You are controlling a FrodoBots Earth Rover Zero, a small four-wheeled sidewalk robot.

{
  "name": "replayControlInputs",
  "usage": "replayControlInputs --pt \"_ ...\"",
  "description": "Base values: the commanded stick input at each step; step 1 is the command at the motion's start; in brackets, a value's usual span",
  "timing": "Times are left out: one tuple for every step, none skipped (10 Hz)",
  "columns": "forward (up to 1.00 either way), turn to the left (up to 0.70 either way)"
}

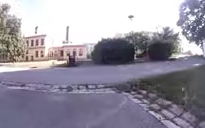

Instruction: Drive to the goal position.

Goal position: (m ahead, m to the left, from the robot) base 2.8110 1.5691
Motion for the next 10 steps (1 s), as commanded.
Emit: replayControlInputs --pt "0.60 0.00" --pt "0.60 0.00" --pt "0.60 0.00" --pt "0.60 0.00" --pt "0.60 0.00" --pt "0.60 0.00" --pt "0.60 0.00" --pt "0.60 0.00" --pt "0.60 0.00" --pt "0.60 0.00"
